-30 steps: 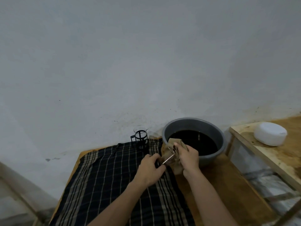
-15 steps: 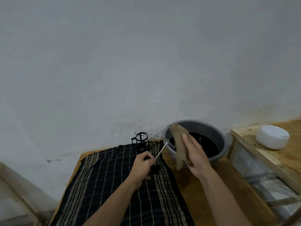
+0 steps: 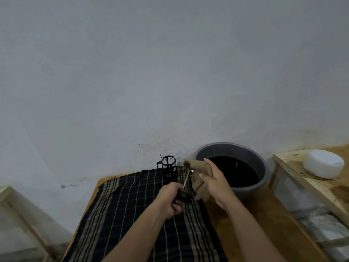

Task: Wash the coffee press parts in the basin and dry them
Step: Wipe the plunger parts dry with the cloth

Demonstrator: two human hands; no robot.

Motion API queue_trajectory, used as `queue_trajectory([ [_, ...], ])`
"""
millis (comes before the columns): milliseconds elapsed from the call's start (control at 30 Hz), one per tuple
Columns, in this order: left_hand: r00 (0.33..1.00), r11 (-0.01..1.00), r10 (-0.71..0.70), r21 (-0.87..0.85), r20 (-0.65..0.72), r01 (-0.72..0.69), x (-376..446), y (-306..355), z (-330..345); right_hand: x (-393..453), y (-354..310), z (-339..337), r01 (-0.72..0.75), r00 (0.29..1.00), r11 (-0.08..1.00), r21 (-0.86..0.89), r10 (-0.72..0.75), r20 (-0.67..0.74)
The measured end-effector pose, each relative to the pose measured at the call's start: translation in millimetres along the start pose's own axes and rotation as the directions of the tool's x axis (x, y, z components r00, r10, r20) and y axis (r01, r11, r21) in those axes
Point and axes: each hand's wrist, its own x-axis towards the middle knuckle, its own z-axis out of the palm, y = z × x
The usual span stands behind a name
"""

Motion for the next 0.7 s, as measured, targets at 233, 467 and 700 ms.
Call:
queue_trajectory([
  [233,0.996,0.992,-0.027,-0.124,0.083,0.037,2,3,-7,-2,-1,5,-0.13,0.99,0.875,0.466,0.139,0.015],
  [467,0.997,0.991,0.03,0.132,0.07,-0.039,-15,-4,9,1,-3,30,-0.148,0.94,0.983,0.112,0.175,-0.292],
  [700,0.999,0.995,0.051,0.09,0.014,-0.053,-16,-5,2,0,17,42,-0.328,0.928,0.862,0.386,0.371,-0.04],
])
